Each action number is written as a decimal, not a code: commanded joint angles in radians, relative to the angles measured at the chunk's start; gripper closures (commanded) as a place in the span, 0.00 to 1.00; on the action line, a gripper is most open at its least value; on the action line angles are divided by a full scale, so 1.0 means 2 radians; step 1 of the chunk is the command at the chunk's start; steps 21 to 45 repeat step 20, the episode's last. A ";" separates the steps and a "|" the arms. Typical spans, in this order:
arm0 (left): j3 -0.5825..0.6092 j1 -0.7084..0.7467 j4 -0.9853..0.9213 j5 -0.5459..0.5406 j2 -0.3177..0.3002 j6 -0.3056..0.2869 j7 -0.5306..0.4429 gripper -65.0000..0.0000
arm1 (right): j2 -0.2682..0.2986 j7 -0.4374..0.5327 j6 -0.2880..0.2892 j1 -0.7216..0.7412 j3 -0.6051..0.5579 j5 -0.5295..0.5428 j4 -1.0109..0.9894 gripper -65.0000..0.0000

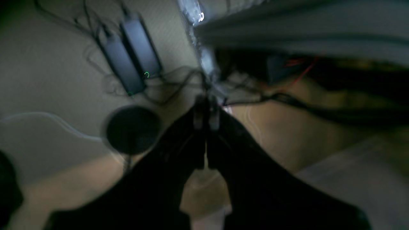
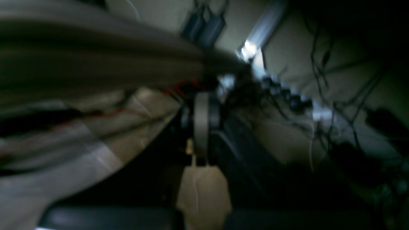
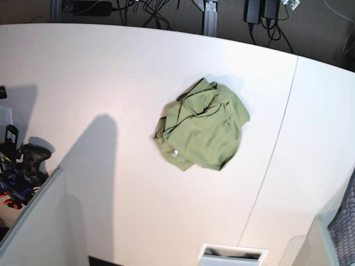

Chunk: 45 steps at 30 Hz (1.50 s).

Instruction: Layout the t-shirt on the table in an organized manner, then fold the t-shirt properly

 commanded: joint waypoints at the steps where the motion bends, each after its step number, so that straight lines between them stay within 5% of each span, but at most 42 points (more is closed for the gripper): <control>1: 0.011 -0.011 -0.025 -0.020 -0.013 -0.002 -0.002 1.00 | -0.004 0.005 0.001 -0.005 0.001 -0.004 -0.014 1.00; 8: 0.113 -0.125 -0.192 -0.040 -0.021 0.000 -0.019 1.00 | -0.015 0.007 0.000 0.053 0.001 -0.041 -0.162 1.00; 14: 0.137 -0.198 -0.293 -0.039 0.020 0.049 -0.017 1.00 | -0.015 0.017 0.000 0.137 0.001 -0.043 -0.246 1.00; 20: 0.137 -0.234 -0.360 0.010 0.056 0.053 -0.011 1.00 | -0.015 0.016 0.000 0.185 0.001 -0.026 -0.268 1.00; 45: 0.137 -0.234 -0.360 0.010 0.056 0.053 -0.011 1.00 | -0.015 0.016 0.000 0.185 0.001 -0.026 -0.268 1.00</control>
